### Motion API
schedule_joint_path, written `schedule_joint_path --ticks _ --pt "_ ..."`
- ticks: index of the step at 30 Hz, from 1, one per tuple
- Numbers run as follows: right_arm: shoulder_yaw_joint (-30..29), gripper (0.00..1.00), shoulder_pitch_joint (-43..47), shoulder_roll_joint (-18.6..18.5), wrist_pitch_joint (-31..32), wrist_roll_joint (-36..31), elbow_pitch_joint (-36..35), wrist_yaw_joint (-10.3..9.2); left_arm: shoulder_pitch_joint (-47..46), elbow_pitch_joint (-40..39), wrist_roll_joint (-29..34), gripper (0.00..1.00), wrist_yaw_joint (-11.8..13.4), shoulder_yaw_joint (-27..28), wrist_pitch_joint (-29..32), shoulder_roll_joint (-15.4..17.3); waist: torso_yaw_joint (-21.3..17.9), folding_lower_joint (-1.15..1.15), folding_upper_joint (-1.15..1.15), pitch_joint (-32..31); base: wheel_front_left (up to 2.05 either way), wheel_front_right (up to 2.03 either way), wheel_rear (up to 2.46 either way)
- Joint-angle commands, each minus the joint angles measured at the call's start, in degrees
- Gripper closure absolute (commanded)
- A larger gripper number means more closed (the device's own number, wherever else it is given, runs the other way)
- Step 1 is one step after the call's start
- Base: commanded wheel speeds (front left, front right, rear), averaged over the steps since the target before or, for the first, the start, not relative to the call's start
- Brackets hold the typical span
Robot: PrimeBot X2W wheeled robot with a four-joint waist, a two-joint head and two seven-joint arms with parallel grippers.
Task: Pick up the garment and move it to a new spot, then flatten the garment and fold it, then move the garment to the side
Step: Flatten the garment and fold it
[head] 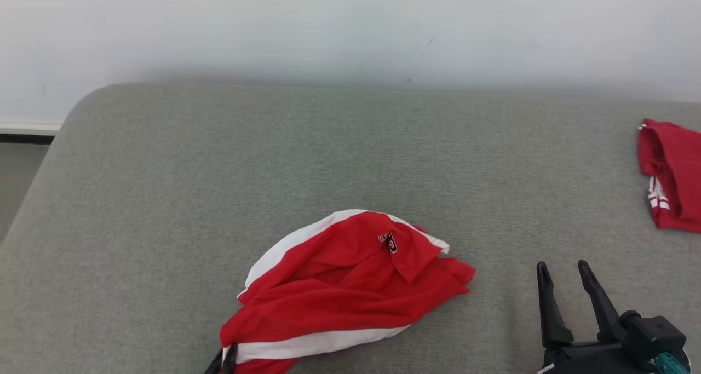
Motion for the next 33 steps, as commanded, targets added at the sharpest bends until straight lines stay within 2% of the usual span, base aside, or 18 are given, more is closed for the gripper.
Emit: schedule_joint_path --ticks 1,3,4,5,10,16,22,33 --pt "0.0 0.00 0.1 -0.4 0.0 0.4 0.2 -0.19 0.6 0.3 -0.8 1.00 0.3 0.6 -0.5 -0.3 1.2 0.01 0.00 0.4 0.00 0.00 0.00" --pt "0.2 0.00 0.0 -0.6 0.0 0.4 0.5 -0.19 0.7 1.1 -0.7 1.00 0.3 0.7 -0.8 -0.5 1.3 0.01 0.00 0.5 0.00 0.00 0.00" --pt "0.3 0.00 -0.1 -0.6 0.0 0.5 0.6 -0.19 0.5 1.4 -0.8 0.80 0.3 0.7 -0.9 -0.8 1.3 0.01 0.00 0.5 0.00 0.00 0.00" --pt "0.4 0.00 -0.2 -0.7 0.0 0.5 0.8 -0.19 -0.3 1.5 -0.7 0.00 0.4 1.2 -1.2 -1.4 1.2 0.01 0.00 0.3 0.00 0.00 0.00" --pt "0.0 0.00 0.0 -1.0 0.0 0.6 1.1 -0.19 -1.2 -1.3 -0.6 0.00 0.7 3.3 -1.5 -2.7 1.0 0.01 0.00 -0.3 0.00 0.00 0.00" --pt "-0.4 0.00 0.5 -0.8 0.0 0.6 1.2 -0.19 0.7 -9.1 1.5 0.00 1.2 9.6 -1.5 -4.8 0.5 0.01 0.00 -1.1 0.00 0.00 0.00" --pt "-0.6 0.00 1.1 -0.7 0.0 0.5 1.7 -0.19 1.7 -12.4 4.1 0.00 1.8 15.5 -1.5 -7.1 -0.9 0.01 0.00 -2.3 0.00 0.00 0.00" --pt "-0.9 0.00 2.1 -0.9 0.0 0.9 2.5 -0.19 0.1 -10.8 8.0 0.00 -1.0 20.7 -1.5 -9.2 -3.8 0.01 0.00 -3.4 0.00 0.00 0.00"
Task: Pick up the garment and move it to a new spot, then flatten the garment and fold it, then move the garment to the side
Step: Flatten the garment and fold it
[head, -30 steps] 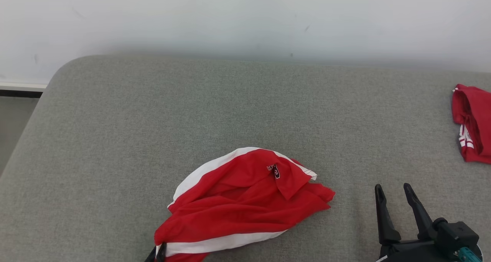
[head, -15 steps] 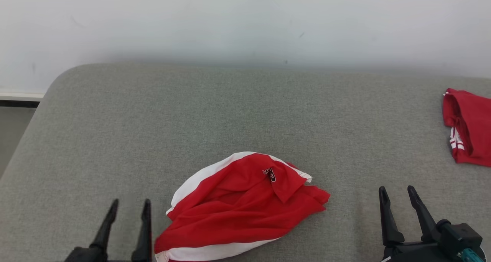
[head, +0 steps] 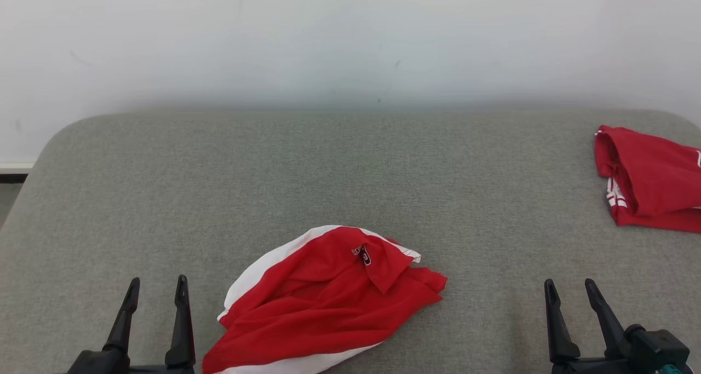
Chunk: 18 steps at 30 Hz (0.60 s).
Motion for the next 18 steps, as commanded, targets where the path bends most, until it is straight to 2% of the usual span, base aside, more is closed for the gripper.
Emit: schedule_joint_path --ticks 1,10,18 --pt "0.1 0.00 0.5 -0.3 0.0 0.4 0.1 -0.19 -0.3 0.3 0.5 0.00 -0.3 0.4 -0.2 -0.3 -0.5 0.00 0.00 -0.2 0.00 0.00 0.00" --pt "3.1 0.00 -0.8 -1.0 0.0 0.5 1.1 -0.19 -0.8 1.4 2.5 0.00 -1.7 1.6 -0.2 -1.8 -0.3 0.00 0.00 -0.1 0.00 0.00 0.00" --pt "9.8 0.00 -7.5 -3.2 1.3 0.9 7.3 -0.19 -1.7 1.7 3.6 0.00 -2.3 1.6 -0.2 -3.0 1.7 0.00 0.00 0.9 0.00 0.00 0.00"
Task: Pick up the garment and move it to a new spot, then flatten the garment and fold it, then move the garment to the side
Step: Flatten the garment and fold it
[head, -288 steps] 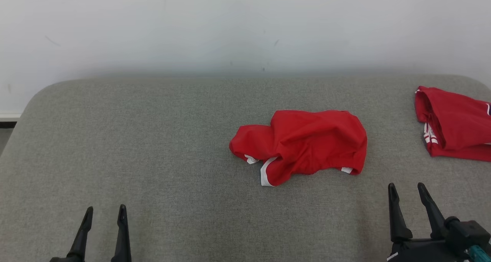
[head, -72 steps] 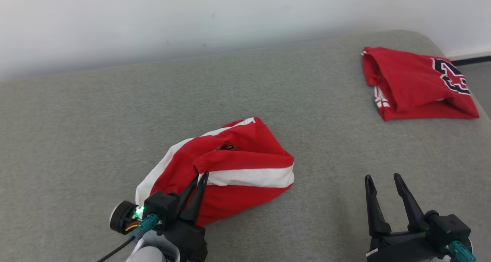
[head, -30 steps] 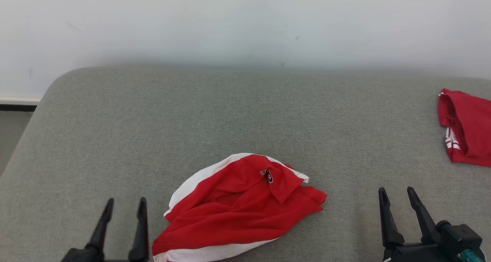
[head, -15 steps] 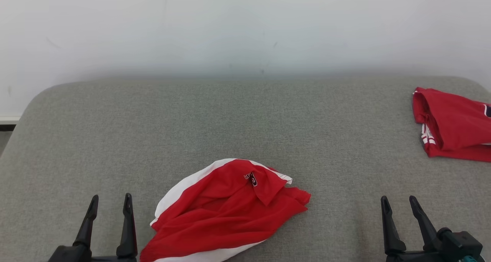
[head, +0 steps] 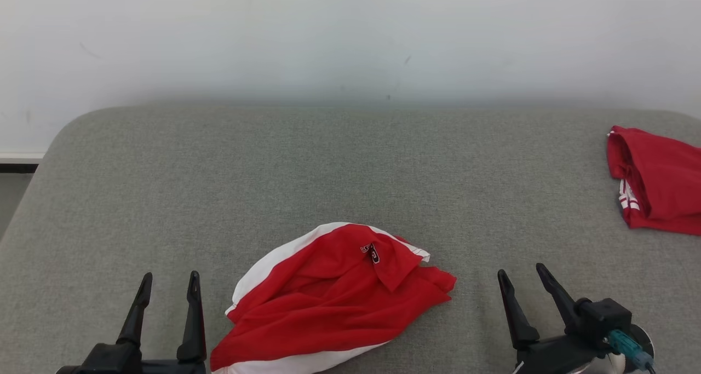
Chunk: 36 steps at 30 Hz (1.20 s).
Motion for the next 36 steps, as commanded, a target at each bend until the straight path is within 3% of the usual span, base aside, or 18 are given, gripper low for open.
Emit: schedule_joint_path --ticks 1,19,20,22,30,36 --pt "1.2 0.00 -2.4 -0.6 0.7 0.4 2.1 -0.19 -0.7 0.3 0.4 0.00 -0.2 0.0 -0.2 -0.5 1.2 0.00 0.00 0.6 0.00 0.00 0.00" --pt "12.8 0.00 -14.5 -0.6 4.5 6.4 23.8 -0.19 -3.8 2.6 0.7 0.00 -1.3 -1.6 -0.2 -1.9 7.7 0.00 0.00 2.9 0.00 0.00 0.00" --pt "13.5 0.56 -14.9 -0.5 4.4 7.1 24.7 -0.19 -3.8 2.7 0.7 0.00 -1.4 -1.6 -0.2 -2.0 7.8 0.00 0.00 2.9 0.00 0.00 0.00" --pt "14.5 1.00 -15.3 -0.5 3.6 8.3 26.0 -0.19 -3.7 2.8 0.8 0.00 -1.4 -1.6 -0.2 -2.0 7.9 0.00 0.00 2.9 0.00 0.00 0.00" --pt "14.7 1.00 -17.4 -2.3 -0.1 11.9 27.7 -0.19 -2.7 3.1 1.0 0.00 -1.4 -1.0 -0.2 -2.2 6.2 0.00 0.00 1.8 0.00 0.00 0.00" --pt "9.9 1.00 -14.7 -5.8 -1.0 11.4 21.6 -0.19 -1.5 3.2 0.9 0.00 -1.4 -0.5 -0.2 -2.3 3.7 0.00 0.00 0.9 0.00 0.00 0.00"
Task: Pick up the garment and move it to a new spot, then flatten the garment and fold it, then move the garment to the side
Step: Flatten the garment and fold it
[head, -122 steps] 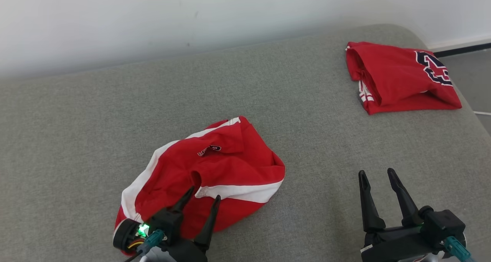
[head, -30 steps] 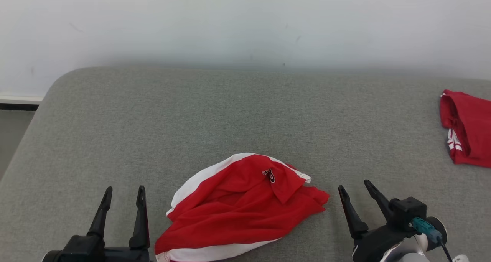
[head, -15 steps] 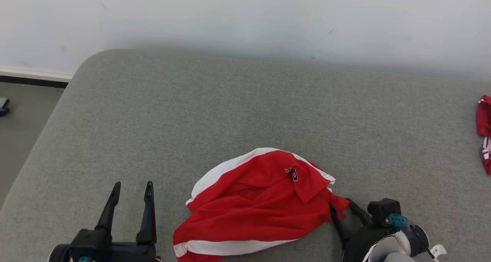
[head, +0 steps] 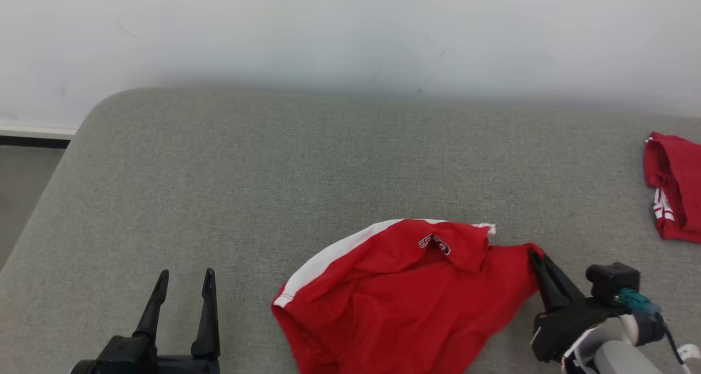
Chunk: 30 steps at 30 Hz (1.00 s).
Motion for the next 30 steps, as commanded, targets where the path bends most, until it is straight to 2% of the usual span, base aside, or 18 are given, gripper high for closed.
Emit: schedule_joint_path --ticks 1,9,13,18,24,30 --pt "-1.8 1.00 1.9 -1.4 -0.3 -0.9 -2.6 -0.19 1.1 0.1 0.2 0.00 0.0 0.3 -0.2 -0.1 -1.7 0.00 0.00 -0.7 0.00 0.00 0.00" --pt "-10.6 1.00 12.4 -5.4 0.1 -4.4 -14.2 -0.19 1.0 -0.1 -0.3 0.00 -0.1 -0.1 -0.2 -0.3 -4.0 0.00 0.00 -0.4 0.00 0.00 0.00" --pt "-12.9 1.00 15.6 -5.1 2.4 -5.6 -19.9 -0.19 0.6 -0.1 -0.5 0.00 -0.1 -0.4 -0.2 -0.4 -4.4 0.00 0.00 0.2 0.00 0.00 0.00" --pt "-12.8 1.00 14.7 -3.6 5.3 -7.5 -24.6 -0.19 -0.5 0.3 -0.8 0.00 0.0 -1.4 -0.2 -0.3 -3.2 0.00 0.00 0.7 0.00 0.00 0.00" --pt "-10.1 1.00 8.4 -2.7 7.7 -9.0 -24.1 -0.19 -1.4 0.6 -1.1 0.00 0.0 -2.4 -0.2 -0.4 -0.2 0.00 0.00 1.4 0.00 0.00 0.00" --pt "-6.5 1.00 -1.5 -2.2 8.8 -10.2 -17.7 -0.19 -2.1 0.7 -1.9 0.00 0.0 -3.7 -0.2 -0.4 2.9 0.00 0.00 2.9 0.00 0.00 0.00"
